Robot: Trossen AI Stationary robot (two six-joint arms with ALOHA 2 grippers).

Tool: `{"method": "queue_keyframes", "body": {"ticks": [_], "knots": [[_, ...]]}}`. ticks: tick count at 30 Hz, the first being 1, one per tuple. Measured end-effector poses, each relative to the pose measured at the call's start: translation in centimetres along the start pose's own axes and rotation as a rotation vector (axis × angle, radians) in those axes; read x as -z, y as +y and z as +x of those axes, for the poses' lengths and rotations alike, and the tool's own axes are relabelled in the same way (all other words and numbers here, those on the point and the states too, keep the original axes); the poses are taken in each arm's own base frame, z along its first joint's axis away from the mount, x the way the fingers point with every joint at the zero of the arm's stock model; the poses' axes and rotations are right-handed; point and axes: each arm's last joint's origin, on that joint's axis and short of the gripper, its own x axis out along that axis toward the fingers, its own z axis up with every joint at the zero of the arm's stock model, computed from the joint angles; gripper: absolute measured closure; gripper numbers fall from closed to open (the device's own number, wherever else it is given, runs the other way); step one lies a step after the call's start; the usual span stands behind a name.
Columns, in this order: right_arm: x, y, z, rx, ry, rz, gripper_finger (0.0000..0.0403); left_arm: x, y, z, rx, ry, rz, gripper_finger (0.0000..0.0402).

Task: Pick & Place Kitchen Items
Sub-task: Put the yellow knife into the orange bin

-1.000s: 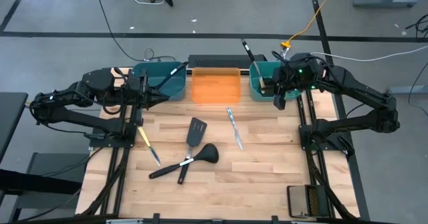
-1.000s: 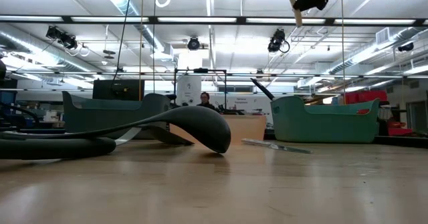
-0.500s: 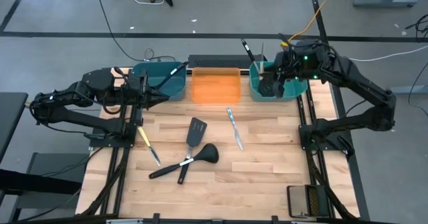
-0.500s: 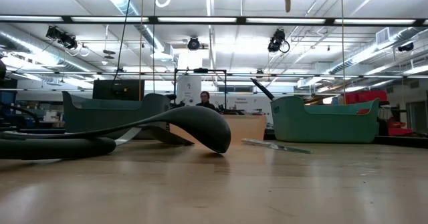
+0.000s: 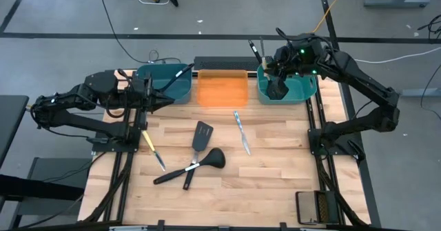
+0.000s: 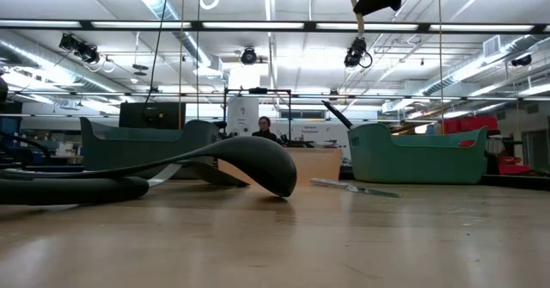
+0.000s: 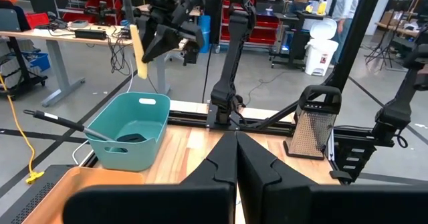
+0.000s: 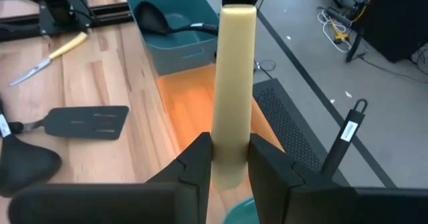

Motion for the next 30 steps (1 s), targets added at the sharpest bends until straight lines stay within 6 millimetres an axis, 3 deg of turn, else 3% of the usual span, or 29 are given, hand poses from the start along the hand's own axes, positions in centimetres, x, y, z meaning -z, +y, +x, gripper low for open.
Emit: {"method": "queue_keyframes", "body": {"ticks": [30], "knots": [[0.9,-1.7,7.1,0.0,0.202,0.019,0.0318,0.0,0.0,0.0,-0.01,-0.001,0.022,0.04]]}}
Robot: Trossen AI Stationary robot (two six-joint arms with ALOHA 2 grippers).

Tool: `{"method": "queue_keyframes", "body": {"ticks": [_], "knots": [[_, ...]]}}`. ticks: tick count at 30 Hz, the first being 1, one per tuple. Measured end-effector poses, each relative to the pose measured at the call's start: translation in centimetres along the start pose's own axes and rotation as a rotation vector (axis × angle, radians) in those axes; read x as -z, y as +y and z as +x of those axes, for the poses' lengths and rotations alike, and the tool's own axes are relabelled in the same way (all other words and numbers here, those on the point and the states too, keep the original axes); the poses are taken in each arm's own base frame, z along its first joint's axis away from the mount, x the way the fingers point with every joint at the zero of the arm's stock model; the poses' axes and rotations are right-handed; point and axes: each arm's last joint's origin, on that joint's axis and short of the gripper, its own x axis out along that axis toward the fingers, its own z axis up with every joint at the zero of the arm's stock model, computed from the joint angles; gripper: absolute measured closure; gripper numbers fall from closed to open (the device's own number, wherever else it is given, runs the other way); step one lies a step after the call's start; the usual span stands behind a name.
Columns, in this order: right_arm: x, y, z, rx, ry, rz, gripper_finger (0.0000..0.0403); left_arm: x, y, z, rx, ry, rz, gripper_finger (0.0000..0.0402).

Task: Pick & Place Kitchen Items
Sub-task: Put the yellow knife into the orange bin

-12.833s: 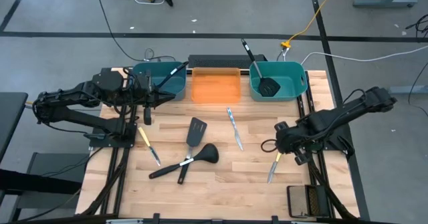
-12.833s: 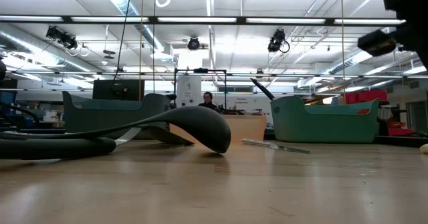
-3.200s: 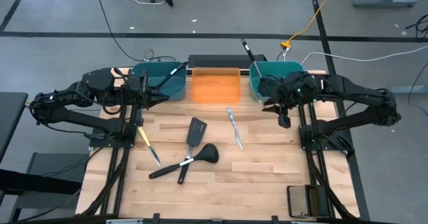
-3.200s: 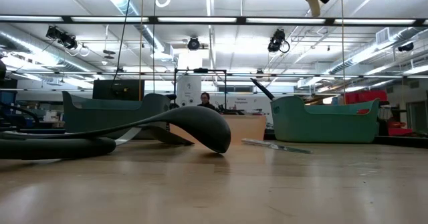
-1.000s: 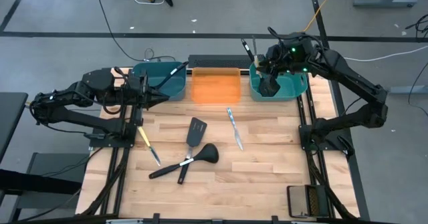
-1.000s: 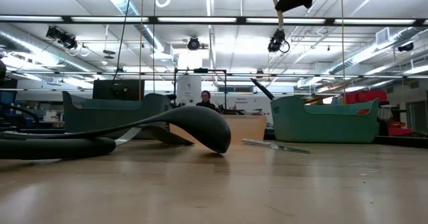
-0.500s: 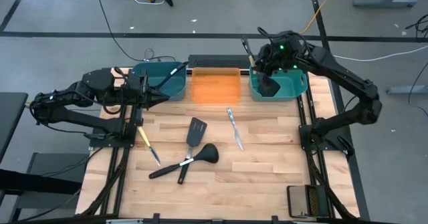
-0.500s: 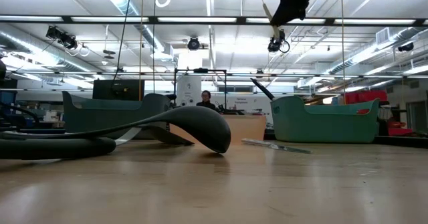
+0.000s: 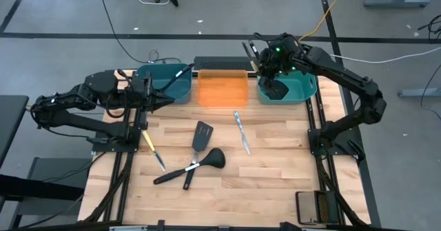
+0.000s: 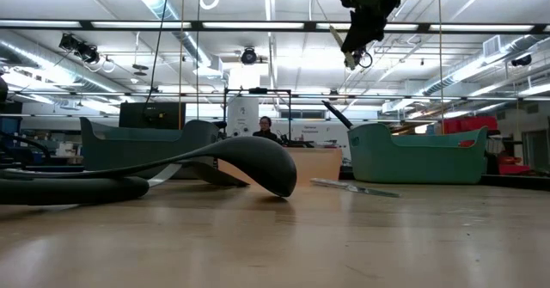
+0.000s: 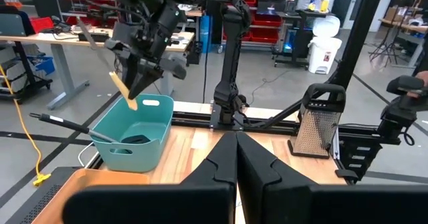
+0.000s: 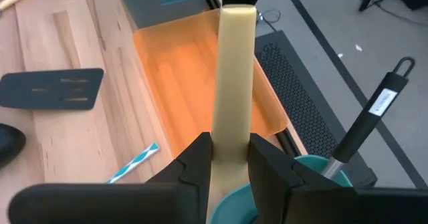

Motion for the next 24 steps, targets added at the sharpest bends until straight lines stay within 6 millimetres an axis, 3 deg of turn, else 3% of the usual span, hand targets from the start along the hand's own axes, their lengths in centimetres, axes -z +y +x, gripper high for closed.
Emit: {"method": "queue_keyframes", "body": {"ticks": [24], "knots": [[0.4,-0.3,7.5,-0.048,0.189,0.019,0.0318,0.0,0.0,0.0,-0.01,-0.001,0.0,0.04]]}}
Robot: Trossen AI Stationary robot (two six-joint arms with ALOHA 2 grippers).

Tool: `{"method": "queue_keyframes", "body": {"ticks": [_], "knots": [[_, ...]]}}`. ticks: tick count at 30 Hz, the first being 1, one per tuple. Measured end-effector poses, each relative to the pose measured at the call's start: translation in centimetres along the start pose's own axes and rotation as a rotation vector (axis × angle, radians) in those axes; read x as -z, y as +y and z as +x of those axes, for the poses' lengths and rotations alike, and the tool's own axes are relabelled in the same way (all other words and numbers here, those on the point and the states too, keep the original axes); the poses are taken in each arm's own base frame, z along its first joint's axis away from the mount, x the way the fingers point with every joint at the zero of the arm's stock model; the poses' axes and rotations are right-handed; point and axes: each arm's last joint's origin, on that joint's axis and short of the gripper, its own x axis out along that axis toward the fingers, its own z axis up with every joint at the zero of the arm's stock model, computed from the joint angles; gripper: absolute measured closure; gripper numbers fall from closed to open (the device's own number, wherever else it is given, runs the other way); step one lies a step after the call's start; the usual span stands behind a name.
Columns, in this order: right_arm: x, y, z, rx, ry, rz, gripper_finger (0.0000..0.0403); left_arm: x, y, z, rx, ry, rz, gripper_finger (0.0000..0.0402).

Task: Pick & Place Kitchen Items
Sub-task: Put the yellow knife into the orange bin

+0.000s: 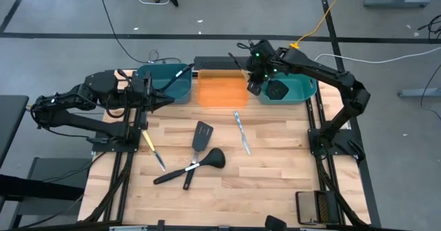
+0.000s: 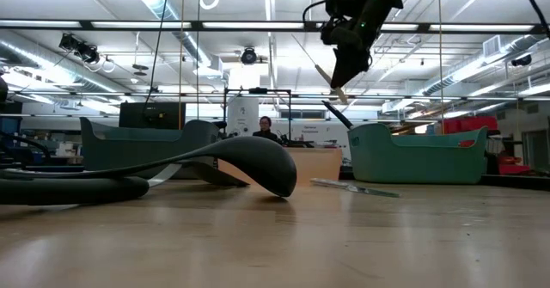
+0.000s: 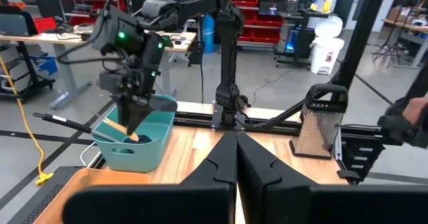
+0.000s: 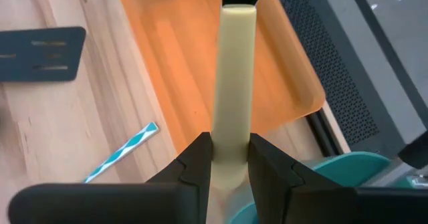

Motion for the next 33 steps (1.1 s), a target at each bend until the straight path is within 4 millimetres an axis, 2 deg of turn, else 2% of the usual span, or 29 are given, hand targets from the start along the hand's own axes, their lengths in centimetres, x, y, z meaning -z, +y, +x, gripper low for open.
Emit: {"method": "queue_keyframes", "body": {"ticks": [17,33], "knots": [[-0.6,1.6,5.4,-0.043,0.083,-0.027,0.0318,0.0,0.0,0.0,-0.006,0.0,0.003,0.04],[-0.5,1.8,8.4,-0.049,0.136,-0.005,0.0318,0.0,0.0,0.0,-0.007,0.0,0.003,0.04]]}}
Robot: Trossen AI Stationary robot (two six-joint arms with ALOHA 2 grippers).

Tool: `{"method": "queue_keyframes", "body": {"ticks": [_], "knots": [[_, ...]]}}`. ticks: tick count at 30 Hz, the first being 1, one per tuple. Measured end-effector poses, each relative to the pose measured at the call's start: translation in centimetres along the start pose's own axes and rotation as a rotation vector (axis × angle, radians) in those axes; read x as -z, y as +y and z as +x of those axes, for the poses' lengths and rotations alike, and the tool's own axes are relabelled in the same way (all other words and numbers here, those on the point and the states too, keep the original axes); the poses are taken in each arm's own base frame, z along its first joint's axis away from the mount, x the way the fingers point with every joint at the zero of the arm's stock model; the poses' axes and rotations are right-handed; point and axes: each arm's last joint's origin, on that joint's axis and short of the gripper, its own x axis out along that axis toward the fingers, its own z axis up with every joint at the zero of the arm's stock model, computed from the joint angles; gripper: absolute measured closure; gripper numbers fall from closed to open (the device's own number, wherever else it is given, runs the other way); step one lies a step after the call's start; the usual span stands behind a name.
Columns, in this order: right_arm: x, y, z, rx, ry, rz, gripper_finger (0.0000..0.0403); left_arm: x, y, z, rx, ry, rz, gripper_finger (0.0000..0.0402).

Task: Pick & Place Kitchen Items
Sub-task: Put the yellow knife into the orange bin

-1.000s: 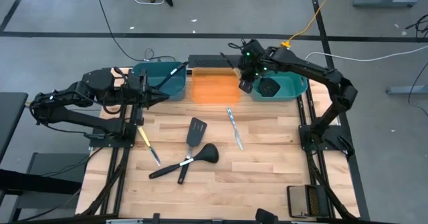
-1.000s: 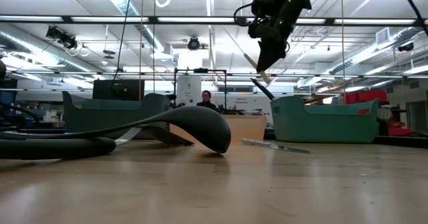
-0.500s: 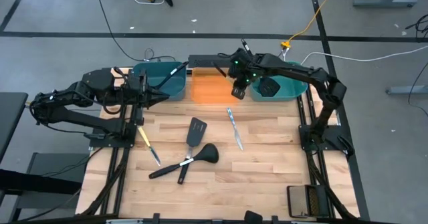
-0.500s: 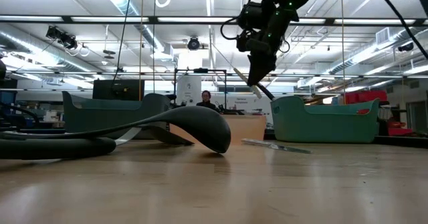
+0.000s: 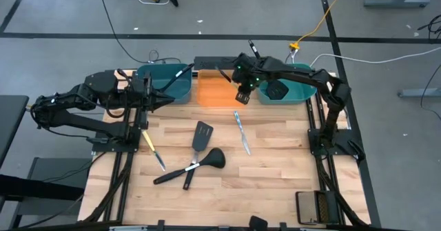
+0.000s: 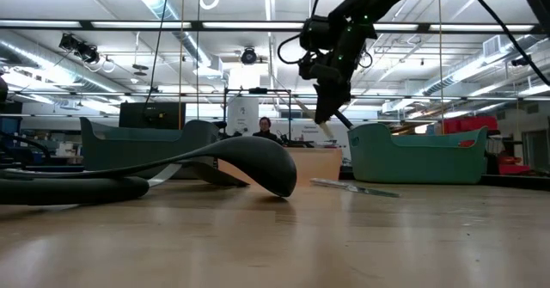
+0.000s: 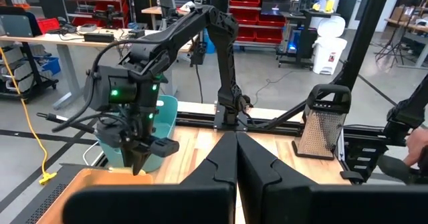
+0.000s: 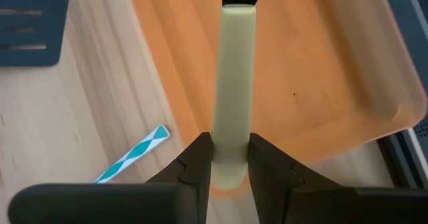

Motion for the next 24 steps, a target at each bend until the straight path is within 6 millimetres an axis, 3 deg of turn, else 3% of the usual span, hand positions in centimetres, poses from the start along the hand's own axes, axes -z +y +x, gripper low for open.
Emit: {"method": "queue_keyframes", "body": {"ticks": [24], "knots": [[-0.3,-0.6,3.5,0.006,0.031,0.025,0.0318,0.0,0.0,0.0,-0.001,-0.002,0.0,0.04]]}}
